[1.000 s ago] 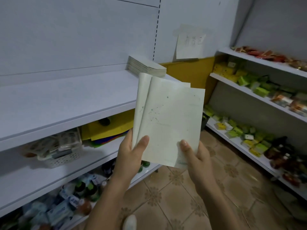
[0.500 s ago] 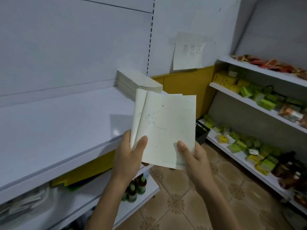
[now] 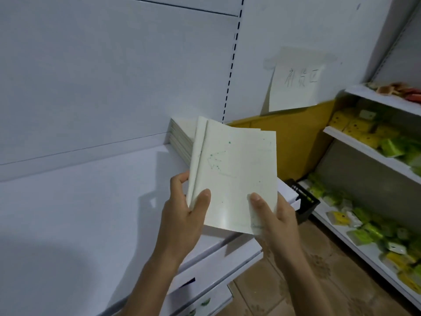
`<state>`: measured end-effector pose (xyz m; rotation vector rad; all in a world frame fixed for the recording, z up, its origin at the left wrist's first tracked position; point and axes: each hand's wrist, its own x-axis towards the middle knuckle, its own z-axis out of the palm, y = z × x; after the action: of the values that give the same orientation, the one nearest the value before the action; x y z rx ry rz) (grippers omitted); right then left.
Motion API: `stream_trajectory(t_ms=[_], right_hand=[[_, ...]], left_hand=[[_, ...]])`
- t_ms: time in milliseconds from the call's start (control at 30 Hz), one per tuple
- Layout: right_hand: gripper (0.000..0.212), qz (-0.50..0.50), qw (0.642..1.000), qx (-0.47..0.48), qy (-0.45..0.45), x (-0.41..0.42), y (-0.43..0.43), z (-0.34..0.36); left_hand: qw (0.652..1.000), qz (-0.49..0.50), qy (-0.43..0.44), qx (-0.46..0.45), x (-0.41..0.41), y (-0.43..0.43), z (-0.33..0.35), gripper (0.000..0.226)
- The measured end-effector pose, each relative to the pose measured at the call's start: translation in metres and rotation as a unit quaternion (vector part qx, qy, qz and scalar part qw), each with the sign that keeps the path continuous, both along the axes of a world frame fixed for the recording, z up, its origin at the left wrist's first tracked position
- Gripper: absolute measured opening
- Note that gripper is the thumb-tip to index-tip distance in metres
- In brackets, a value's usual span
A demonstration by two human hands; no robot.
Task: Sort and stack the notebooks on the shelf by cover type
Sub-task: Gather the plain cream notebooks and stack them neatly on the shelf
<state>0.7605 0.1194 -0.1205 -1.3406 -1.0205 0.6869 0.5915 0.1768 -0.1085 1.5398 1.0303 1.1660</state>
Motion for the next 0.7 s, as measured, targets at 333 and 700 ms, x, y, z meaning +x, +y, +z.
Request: stream_trajectory(t_ms=[333,700], right_hand=[[0.025,0.070,0.997,0.034,-0.024,0.064,0.115,0.023],[0.020,0.275,0.956,-0.080,-0.058,0.103,0.211,0.010]], left_hand=[[0.994,0.106,0.022,0.033,0.051,0.074,0.013,0.045],[0.985,0.162,0.056,0.012,0.079,0.104,0.002,0.056]])
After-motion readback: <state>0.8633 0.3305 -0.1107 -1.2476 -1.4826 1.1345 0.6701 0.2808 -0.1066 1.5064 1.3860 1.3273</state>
